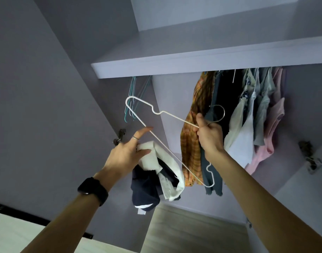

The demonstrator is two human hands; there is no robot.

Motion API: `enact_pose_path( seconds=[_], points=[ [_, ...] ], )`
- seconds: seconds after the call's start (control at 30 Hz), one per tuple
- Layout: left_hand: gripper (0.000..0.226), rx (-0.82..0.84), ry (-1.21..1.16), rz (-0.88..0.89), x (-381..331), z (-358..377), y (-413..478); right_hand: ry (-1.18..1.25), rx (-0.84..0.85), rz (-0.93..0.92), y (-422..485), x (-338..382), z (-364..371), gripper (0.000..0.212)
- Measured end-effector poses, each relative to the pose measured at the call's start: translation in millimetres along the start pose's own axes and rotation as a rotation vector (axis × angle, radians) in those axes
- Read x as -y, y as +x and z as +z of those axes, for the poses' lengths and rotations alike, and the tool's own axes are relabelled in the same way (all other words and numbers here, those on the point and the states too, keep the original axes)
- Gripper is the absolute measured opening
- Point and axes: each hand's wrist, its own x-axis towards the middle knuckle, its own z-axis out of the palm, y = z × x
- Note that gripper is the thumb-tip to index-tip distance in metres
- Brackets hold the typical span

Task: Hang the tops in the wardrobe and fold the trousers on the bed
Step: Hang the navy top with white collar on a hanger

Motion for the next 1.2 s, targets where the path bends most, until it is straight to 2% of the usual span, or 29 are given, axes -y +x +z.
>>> enact_pose_path(
  seconds=[0.07, 0.17, 0.23, 0.3, 0.37, 0.53, 0.6, 0.7, 0.83, 0.93, 1.0, 1.13, 1.2],
  points=[
    [0.074, -0.055, -0.068, 0.051, -8, -4, 5, 0.039, -0.052, -0.044, -5, -3, -4, 0.053],
    [0.081, -0.164, -0.226, 0.138, -19, -2, 10, 0.179, -0.164, 0.022, -2, -1, -10, 0.052],
    [0.066, -0.218, -0.314, 0.088, -24, 0, 12, 0.338, -0.218, 0.096, 2, 2, -21, 0.046],
    [0.043, -0.208, -0.343, 0.017, -25, 2, 16, 0.530, -0.250, 0.126, 2, 10, -33, 0.040],
    [0.030, -0.173, -0.367, -0.035, -24, 5, 19, 0.632, -0.262, 0.088, 2, 21, -41, 0.039],
    [0.030, -0.142, -0.505, -0.058, -33, 2, 26, 0.755, -0.247, -0.037, 8, 41, -32, 0.027],
    [0.027, -0.132, -0.576, -0.029, -41, -5, 30, 0.763, -0.236, -0.037, 10, 41, -18, 0.025],
    [0.025, -0.158, -0.682, 0.012, -54, -24, 33, 0.684, -0.223, -0.028, 15, 19, 10, 0.045],
    [0.016, -0.202, -0.769, 0.071, -65, -58, 33, 0.512, -0.250, 0.046, 23, -24, 36, 0.027],
    [0.015, -0.175, -0.693, 0.122, -65, -75, 29, 0.405, -0.254, 0.069, 21, -42, 45, 0.026],
    [0.014, -0.163, -0.641, 0.117, -61, -81, 26, 0.386, -0.241, 0.058, 23, -47, 51, 0.024],
    [0.018, -0.180, -0.763, 0.054, -48, -93, 24, 0.415, -0.205, 0.093, 24, -25, 75, 0.022],
    [0.022, -0.174, -0.802, 0.056, -50, -99, 24, 0.481, -0.155, 0.123, 21, -9, 91, 0.027]
  ],
)
